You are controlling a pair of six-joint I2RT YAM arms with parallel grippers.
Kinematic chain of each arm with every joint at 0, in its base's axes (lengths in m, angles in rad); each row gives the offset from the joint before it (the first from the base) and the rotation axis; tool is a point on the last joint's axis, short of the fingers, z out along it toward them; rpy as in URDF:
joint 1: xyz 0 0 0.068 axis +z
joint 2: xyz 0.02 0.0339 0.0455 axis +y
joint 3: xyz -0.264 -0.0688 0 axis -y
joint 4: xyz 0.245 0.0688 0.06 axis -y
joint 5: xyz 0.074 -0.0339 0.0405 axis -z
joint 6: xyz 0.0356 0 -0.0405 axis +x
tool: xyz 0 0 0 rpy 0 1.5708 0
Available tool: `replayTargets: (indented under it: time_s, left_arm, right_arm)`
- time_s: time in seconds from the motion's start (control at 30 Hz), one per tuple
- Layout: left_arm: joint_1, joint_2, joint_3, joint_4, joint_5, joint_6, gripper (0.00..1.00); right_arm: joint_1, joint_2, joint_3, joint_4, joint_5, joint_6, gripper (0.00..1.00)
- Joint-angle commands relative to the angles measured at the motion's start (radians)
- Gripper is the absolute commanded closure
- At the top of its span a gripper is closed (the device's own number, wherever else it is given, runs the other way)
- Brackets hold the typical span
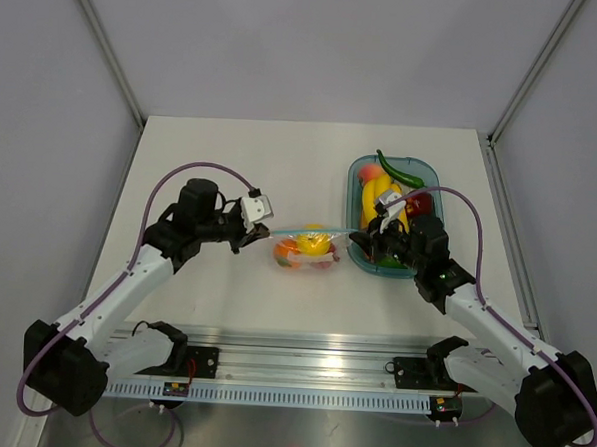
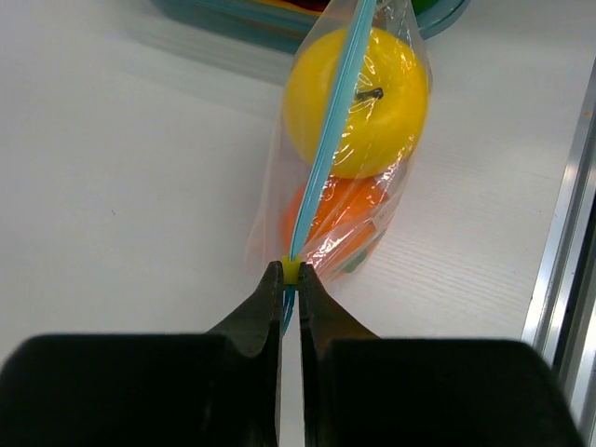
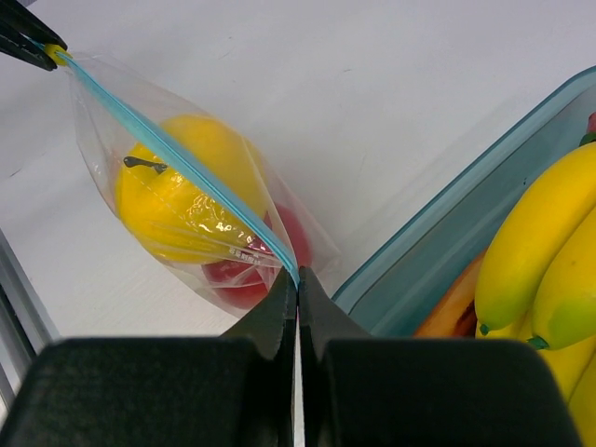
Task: Place the food in the zip-top bag and seal the zipper
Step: Zip the zipper food storage bag at the center of the board, then place the zipper food storage bag at the center of the board.
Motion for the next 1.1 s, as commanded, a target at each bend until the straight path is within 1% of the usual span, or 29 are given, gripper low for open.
replayTargets:
  time_s: [0.0, 0.3, 0.47, 0.6, 0.7, 0.77, 0.87, 0.9, 0.93, 1.0, 1.03, 1.07]
  left_arm:
    - [0.034, -0.046, -0.010, -0.036, -0.037, 0.029, 1.00]
    - [0.075, -0.059, -0.041, -0.011, -0.040, 0.028, 1.00]
    - [0.080, -0.011, -0.012, -0.008, -0.006, 0.008, 1.00]
    - [0.080, 0.047, 0.036, -0.008, 0.023, -0.017, 1.00]
    - [0.080, 0.098, 0.082, 0.004, 0.000, -0.043, 1.00]
    - [0.080, 0.127, 0.105, 0.025, -0.026, -0.046, 1.00]
    - [0.080, 0.145, 0.131, 0.079, -0.076, -0.048, 1.00]
    - [0.080, 0.156, 0.137, 0.094, -0.090, -0.046, 1.00]
    - [0.081, 0.161, 0.151, 0.125, -0.116, -0.046, 1.00]
    - [0.083, 0.173, 0.189, 0.153, -0.144, -0.045, 1.00]
    - [0.086, 0.182, 0.200, 0.177, -0.152, -0.045, 1.00]
    - [0.092, 0.184, 0.211, 0.185, -0.161, -0.045, 1.00]
  right_arm:
    - [-0.024, 0.008, 0.008, 0.077, 0.055, 0.007, 1.00]
    - [-0.027, 0.035, 0.005, 0.105, 0.050, 0.021, 1.00]
    - [-0.026, 0.061, 0.022, 0.119, 0.023, 0.021, 1.00]
    - [-0.027, 0.135, 0.065, 0.123, -0.017, 0.024, 1.00]
    - [-0.027, 0.197, 0.106, 0.151, -0.028, 0.024, 1.00]
    - [-0.026, 0.231, 0.148, 0.169, -0.028, 0.015, 1.00]
    - [-0.027, 0.329, 0.257, 0.186, -0.023, -0.022, 1.00]
    - [-0.027, 0.394, 0.295, 0.182, -0.026, -0.048, 1.00]
    - [-0.026, 0.430, 0.380, 0.176, -0.023, -0.060, 1.00]
    - [-0.026, 0.532, 0.476, 0.144, -0.020, -0.090, 1.00]
    - [-0.027, 0.563, 0.563, 0.133, -0.011, -0.096, 1.00]
    - [-0.026, 0.611, 0.599, 0.119, -0.017, -0.100, 1.00]
